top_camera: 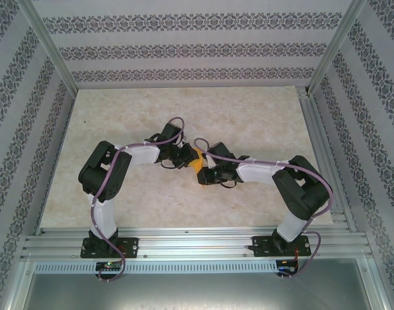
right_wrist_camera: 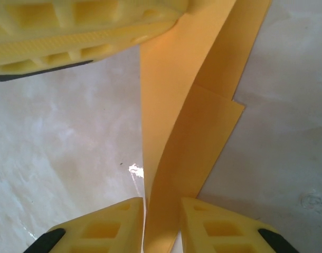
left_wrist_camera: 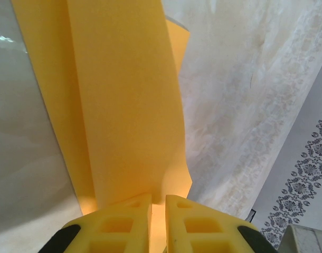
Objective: Fold a paper plane with a square sheet of paper (pick it up from the middle)
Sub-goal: Fold the wing for the fifth time at the center of the table.
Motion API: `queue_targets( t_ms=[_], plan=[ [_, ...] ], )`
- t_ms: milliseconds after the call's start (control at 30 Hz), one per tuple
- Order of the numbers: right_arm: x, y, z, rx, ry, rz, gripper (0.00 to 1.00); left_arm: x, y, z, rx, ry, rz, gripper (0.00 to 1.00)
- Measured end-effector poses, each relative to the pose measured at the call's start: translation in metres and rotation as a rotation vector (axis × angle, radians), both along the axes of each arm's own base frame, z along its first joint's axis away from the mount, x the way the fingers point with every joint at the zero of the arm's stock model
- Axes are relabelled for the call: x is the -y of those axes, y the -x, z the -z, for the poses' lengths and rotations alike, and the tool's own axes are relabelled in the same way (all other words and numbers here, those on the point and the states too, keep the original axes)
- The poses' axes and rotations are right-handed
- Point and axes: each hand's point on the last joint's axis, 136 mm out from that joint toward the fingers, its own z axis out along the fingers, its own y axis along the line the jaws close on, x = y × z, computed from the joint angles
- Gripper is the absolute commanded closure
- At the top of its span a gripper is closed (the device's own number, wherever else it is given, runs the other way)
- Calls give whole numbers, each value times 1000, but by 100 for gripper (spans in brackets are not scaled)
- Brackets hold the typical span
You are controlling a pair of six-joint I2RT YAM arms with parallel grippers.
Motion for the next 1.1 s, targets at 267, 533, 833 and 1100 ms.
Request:
queue_targets(
  t_ms=[267,533,833,1100],
  plan=[
    [0,-1,0,5,5,-5,96,0,0,0,-2,-1,0,84],
    [-7,-3,-5,-5,-64,-2,100,1,-1,-1,1,1,0,82],
    [-16,2,-6,-57,-212,55,100,1,-1,-3,6,4,4,78],
    [-8,-6,-7,-91,-282,130,100,2,0,-4,4,12,10,75]
  ],
)
